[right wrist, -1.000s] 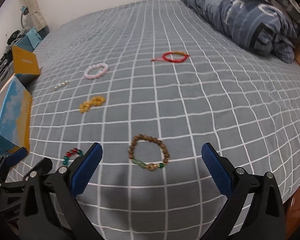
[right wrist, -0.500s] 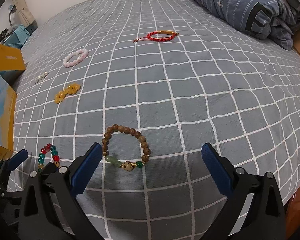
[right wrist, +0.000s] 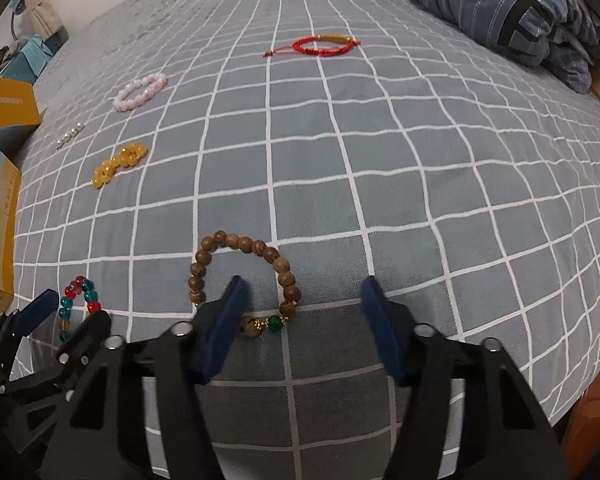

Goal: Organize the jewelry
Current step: 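Grasp the multicolour glass bead bracelet with the left tool while the right tool grasps the brown wooden bracelet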

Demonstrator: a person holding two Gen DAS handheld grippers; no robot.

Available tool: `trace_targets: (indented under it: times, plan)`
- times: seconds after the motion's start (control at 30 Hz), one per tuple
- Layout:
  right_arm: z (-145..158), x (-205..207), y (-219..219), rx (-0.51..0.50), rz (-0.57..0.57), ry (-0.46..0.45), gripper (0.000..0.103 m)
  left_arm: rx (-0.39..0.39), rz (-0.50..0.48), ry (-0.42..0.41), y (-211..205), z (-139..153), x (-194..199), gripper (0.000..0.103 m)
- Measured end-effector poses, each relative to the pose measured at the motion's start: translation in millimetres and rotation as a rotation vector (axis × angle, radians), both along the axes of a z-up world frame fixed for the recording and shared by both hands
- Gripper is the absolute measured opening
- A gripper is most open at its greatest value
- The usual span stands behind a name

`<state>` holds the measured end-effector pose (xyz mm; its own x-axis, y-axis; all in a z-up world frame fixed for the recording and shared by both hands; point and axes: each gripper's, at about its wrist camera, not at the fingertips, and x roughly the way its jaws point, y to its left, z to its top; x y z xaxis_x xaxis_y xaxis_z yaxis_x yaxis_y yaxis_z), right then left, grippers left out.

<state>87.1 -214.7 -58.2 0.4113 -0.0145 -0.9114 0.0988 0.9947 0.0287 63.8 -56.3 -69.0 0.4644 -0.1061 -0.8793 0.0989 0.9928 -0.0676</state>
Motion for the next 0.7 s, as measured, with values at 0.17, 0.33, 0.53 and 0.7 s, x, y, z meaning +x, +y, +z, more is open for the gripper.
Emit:
trace_targets:
  times: [0.17, 0.33, 0.53, 0.7]
  plan:
    - [1.1, 0.4, 2.4, -0.016, 0.004, 0.006, 0.035, -0.018, -0.009, 0.02, 3.2, 2.5, 0.1, 0.057]
    - [1.4, 0.8, 4.2, -0.024, 0.011, 0.011, 0.024, -0.016, -0.006, 0.027, 3.8, 3.7, -0.9, 0.043]
    - [1.5, 0.9, 2.5, -0.027, 0.008, 0.01, 0.011, -0.025, -0.003, 0.036, 6.1, 5.4, -0.2, 0.03]
    - [3.1, -0.2, 3.9, -0.048, 0.007, 0.007, 0.01, -0.001, -0.017, 0.022, 1.0, 9.8, -4.0, 0.019]
